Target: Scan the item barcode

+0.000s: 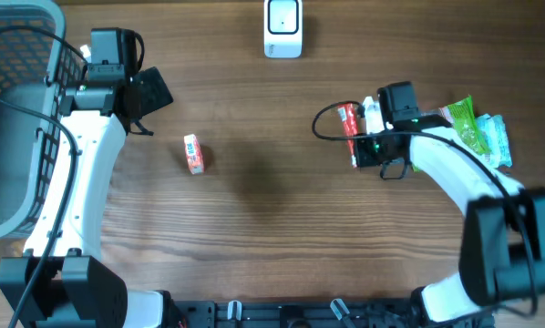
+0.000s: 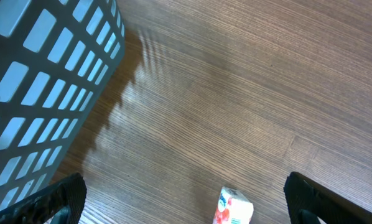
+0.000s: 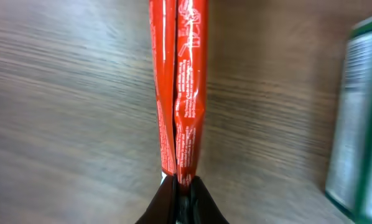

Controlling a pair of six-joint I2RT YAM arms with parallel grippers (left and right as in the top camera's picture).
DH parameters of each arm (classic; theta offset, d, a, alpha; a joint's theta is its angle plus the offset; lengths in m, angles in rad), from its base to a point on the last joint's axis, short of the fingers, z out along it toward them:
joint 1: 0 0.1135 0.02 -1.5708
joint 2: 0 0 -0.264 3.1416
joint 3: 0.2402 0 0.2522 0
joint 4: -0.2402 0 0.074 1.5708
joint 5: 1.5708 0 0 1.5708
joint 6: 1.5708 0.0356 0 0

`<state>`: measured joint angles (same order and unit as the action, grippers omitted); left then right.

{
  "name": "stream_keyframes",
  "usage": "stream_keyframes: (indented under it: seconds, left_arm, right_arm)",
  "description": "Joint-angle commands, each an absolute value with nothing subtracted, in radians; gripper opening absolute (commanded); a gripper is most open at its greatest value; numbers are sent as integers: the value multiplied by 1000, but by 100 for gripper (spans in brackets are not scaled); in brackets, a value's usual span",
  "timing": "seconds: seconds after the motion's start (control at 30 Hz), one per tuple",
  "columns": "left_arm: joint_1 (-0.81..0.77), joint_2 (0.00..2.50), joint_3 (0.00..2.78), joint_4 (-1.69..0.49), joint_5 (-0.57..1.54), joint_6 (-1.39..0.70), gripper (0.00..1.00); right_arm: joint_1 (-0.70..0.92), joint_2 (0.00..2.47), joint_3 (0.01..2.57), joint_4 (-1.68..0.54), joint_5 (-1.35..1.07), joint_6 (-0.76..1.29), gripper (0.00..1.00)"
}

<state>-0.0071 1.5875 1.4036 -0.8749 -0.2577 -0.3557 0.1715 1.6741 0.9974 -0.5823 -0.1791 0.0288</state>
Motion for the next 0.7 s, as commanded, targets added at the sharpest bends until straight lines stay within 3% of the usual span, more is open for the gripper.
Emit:
stream_keyframes:
  seconds: [0.0,0.17,0.67]
  left_arm:
    - [-2,1585,1412,-876,-270,-344,100]
    - [-2,1585,1412,-876,-270,-344,100]
    - [-2,1585,1412,-876,-270,-344,100]
  right_arm:
    - [173,1544,1015,-608,-167,1,4]
    - [173,1472,1015,-633,-278,83,4]
    - [173,1388,1045,-697,-287,75,4]
